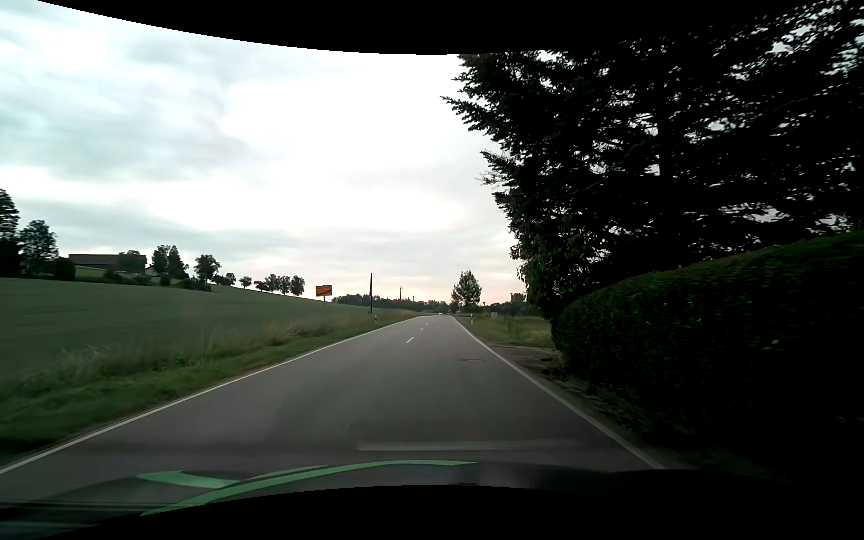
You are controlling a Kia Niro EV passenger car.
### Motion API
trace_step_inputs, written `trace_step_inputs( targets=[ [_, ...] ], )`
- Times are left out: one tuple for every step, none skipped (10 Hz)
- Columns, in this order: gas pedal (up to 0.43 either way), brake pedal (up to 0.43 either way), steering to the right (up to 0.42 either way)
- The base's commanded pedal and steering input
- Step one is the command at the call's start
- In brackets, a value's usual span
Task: Follow the waypoints while adhering to traffic rules and regulations
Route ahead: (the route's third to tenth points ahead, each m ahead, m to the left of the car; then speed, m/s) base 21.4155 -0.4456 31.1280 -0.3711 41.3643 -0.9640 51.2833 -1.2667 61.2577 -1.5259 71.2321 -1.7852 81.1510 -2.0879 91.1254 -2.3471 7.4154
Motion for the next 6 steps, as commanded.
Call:
trace_step_inputs(
  targets=[
    [0.248, 0.0, 0.001],
    [0.248, 0.0, 0.001],
    [0.248, 0.0, 0.001],
    [0.248, 0.0, 0.001],
    [0.26, 0.0, 0.001],
    [0.26, 0.0, 0.001]
  ],
)
